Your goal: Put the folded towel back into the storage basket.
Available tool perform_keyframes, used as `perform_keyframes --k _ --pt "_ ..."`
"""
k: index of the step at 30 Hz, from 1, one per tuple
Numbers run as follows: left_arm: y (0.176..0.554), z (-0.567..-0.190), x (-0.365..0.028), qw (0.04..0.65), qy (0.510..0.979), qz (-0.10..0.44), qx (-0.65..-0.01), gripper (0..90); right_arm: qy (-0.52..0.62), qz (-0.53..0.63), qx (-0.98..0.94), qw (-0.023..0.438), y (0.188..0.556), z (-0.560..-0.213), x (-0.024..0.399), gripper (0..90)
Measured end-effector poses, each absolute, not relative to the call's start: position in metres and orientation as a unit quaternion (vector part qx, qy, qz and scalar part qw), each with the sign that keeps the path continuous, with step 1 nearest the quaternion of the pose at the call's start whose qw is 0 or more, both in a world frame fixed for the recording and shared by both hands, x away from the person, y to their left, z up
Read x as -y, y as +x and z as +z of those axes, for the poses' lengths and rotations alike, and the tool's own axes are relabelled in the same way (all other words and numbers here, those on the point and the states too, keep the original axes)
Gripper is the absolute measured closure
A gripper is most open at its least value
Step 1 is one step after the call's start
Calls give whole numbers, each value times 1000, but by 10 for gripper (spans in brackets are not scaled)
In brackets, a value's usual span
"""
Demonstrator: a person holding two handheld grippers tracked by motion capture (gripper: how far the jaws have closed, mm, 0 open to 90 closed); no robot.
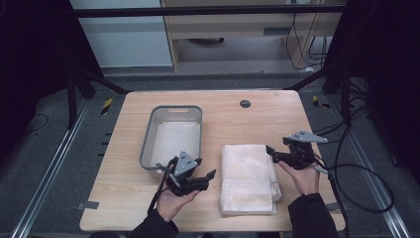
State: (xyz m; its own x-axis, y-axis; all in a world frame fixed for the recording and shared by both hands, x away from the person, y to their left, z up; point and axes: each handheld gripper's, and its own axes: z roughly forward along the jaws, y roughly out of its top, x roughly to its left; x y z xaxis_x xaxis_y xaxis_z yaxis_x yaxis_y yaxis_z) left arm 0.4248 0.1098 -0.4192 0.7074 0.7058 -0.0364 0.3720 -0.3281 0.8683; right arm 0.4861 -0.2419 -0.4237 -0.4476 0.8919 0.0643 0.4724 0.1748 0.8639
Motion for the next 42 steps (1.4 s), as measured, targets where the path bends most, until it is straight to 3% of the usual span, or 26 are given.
perform_keyframes --k 19,42 --pt "414 -445 -84 447 822 152 -317 382 472 426 -739 224 491 -437 233 211" --pt "416 -474 -63 417 844 132 -311 394 488 396 -754 192 505 -466 228 260"
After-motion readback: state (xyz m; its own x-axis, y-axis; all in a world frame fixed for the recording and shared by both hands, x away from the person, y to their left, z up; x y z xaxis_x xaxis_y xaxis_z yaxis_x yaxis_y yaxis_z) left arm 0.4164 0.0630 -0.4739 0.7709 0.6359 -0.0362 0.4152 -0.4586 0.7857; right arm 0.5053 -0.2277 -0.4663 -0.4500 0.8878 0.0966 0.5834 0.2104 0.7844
